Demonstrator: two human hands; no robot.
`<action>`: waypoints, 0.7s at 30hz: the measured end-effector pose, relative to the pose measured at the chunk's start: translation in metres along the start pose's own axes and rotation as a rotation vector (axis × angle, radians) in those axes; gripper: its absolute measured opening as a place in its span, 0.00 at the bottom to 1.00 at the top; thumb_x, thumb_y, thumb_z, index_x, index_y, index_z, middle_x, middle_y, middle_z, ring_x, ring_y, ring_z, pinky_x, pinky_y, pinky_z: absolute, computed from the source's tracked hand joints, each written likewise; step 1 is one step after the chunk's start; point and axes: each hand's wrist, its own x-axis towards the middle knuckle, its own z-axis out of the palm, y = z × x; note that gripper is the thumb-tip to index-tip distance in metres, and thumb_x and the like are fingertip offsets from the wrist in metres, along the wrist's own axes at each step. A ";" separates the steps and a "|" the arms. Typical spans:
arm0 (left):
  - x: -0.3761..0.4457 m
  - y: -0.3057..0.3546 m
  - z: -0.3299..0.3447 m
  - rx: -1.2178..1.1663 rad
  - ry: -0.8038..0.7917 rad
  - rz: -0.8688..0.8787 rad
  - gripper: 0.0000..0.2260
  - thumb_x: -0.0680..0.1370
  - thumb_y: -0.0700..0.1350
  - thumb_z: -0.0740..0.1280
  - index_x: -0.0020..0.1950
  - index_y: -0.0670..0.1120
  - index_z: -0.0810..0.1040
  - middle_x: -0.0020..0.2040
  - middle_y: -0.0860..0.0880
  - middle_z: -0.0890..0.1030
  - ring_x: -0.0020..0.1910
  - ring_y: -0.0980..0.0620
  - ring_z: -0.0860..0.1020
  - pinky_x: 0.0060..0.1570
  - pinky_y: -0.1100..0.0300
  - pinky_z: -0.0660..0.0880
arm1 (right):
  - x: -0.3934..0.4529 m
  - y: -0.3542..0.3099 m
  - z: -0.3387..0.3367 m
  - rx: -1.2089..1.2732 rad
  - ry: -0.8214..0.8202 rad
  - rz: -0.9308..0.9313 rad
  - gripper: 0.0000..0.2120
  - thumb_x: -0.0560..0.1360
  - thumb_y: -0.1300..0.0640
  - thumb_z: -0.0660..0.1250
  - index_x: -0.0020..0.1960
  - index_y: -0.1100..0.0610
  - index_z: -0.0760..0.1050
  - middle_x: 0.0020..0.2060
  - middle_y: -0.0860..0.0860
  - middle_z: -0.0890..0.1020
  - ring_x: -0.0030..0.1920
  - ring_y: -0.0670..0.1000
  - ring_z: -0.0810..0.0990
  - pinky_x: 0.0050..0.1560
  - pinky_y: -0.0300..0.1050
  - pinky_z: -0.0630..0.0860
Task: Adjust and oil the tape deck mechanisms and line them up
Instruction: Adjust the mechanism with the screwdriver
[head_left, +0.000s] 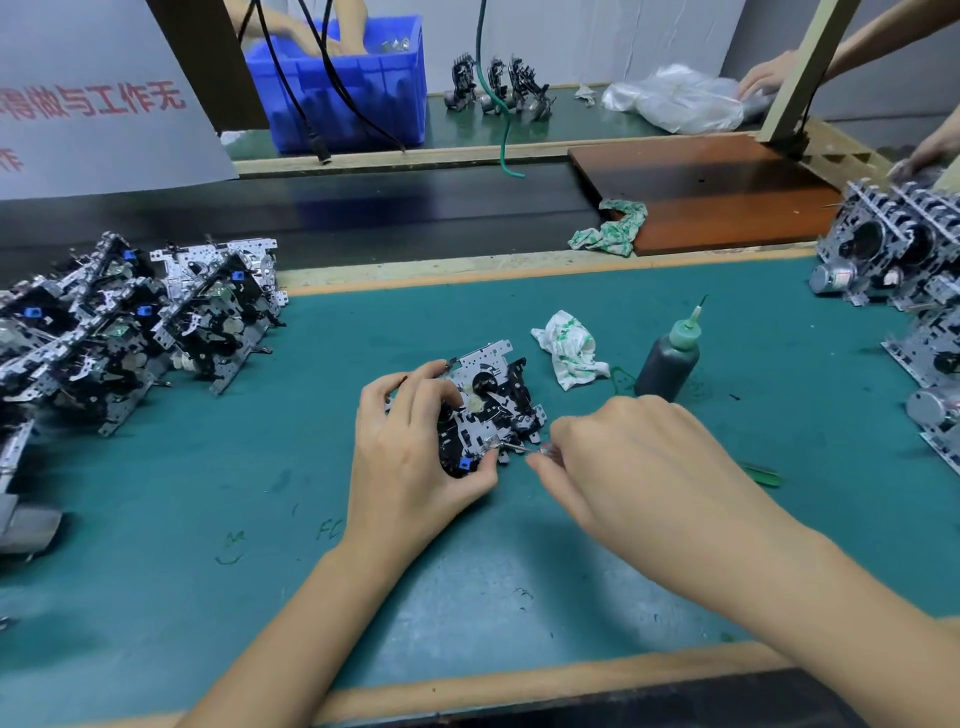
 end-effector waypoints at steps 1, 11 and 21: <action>0.000 0.000 0.000 0.003 0.002 0.002 0.19 0.65 0.53 0.67 0.48 0.41 0.74 0.56 0.47 0.79 0.53 0.44 0.71 0.54 0.54 0.71 | -0.001 0.000 0.005 0.047 0.007 0.028 0.22 0.78 0.49 0.59 0.30 0.54 0.55 0.26 0.50 0.58 0.25 0.50 0.55 0.26 0.41 0.46; 0.000 0.000 0.002 0.030 -0.006 -0.004 0.21 0.62 0.49 0.75 0.48 0.40 0.74 0.54 0.46 0.80 0.52 0.41 0.73 0.54 0.50 0.73 | -0.009 0.017 0.010 0.073 -0.053 0.276 0.23 0.78 0.38 0.50 0.33 0.53 0.63 0.27 0.49 0.64 0.27 0.49 0.60 0.27 0.42 0.53; 0.001 -0.002 0.003 0.008 -0.002 -0.005 0.21 0.64 0.52 0.72 0.52 0.44 0.71 0.54 0.48 0.79 0.53 0.41 0.72 0.54 0.50 0.73 | -0.011 0.030 0.007 -0.266 0.153 -0.087 0.14 0.68 0.53 0.74 0.33 0.55 0.70 0.25 0.50 0.72 0.22 0.52 0.72 0.24 0.39 0.49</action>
